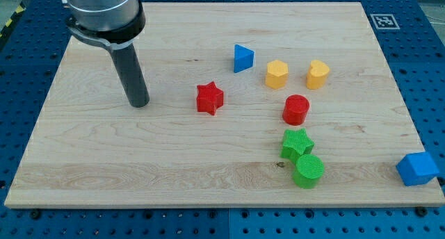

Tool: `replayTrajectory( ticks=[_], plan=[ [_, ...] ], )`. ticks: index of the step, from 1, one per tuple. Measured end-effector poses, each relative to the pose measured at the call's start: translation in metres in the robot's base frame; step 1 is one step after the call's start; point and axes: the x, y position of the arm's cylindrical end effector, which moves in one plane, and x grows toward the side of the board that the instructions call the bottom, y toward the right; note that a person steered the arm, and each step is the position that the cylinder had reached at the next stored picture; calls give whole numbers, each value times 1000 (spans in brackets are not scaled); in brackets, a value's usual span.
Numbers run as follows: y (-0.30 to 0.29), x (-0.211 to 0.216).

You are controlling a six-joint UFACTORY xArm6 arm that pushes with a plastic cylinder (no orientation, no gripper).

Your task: Push the red star close to the red circle

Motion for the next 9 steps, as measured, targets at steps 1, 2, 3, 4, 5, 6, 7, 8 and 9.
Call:
replayTrajectory(
  ticks=[1, 2, 3, 4, 5, 6, 7, 8, 9],
  plan=[
    [12, 0],
    [31, 0],
    [49, 0],
    [60, -4],
    [76, -2],
    [98, 4],
    [121, 9],
    [148, 20],
    [174, 33]
  ],
)
